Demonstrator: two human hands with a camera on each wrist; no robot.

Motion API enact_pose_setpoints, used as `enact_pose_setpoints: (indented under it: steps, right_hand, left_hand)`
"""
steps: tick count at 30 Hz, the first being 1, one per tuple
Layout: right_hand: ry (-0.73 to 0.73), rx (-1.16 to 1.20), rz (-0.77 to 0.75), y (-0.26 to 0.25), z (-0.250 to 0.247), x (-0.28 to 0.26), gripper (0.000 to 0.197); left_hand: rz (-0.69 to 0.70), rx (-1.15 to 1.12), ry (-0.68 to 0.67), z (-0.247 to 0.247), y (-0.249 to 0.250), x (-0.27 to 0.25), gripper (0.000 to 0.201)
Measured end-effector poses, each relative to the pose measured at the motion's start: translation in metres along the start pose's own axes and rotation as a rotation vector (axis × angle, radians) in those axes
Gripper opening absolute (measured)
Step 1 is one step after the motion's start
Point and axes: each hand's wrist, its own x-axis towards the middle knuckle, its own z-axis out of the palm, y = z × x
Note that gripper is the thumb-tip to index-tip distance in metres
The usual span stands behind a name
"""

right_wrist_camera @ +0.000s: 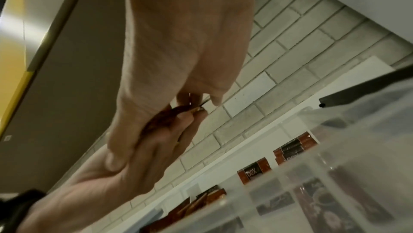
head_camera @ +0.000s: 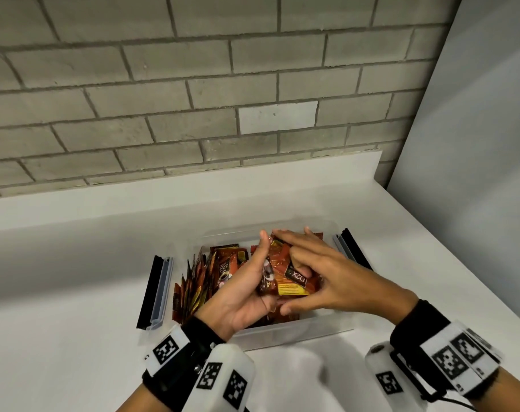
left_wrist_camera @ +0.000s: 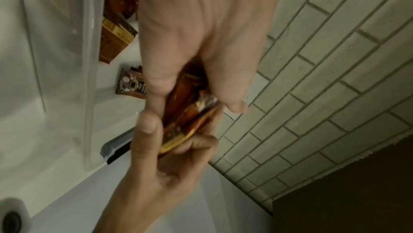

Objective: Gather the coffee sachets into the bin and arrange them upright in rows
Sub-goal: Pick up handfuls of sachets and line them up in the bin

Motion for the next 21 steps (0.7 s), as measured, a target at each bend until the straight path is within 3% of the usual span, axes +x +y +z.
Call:
enact_pose_setpoints:
  steps: [2,4,7,12,15,17,21]
  right_hand:
    - [-0.003,0.01,-0.017,0.005,-0.002,0.0,0.037]
    - [-0.034,0.018,0.069,0.007,-0.006,-0.003,0.039]
    - [-0.094,0.199,0.229,-0.001,-0.011,-0.008,0.04]
    - [0.287,0.562,0.338,-0.006,-0.003,-0.001,0.027]
    - [0.367,0.897,0.473,-0.007,-0.003,0.003,0.055]
    - [0.352,1.063,0.559,-0.006,-0.008,0.002,0.069]
    - [0.153,1.096,0.606,-0.003,-0.014,-0.001,0.07]
  left_hand:
    - [-0.011,-0.036,-0.046,-0.001,0.003,-0.006,0.047]
    - [0.009,-0.045,-0.08,-0.003,0.006,-0.01,0.038]
    - [0.075,-0.042,-0.083,-0.009,0.004,-0.011,0.05]
    - [0.194,-0.036,-0.057,0.0,0.002,-0.009,0.051]
    - [0.257,-0.024,-0.013,0.003,-0.001,-0.008,0.057]
    - [0.282,-0.004,0.046,0.005,-0.002,-0.007,0.056]
    - [0.288,0.004,0.138,0.006,0.0,-0.006,0.051]
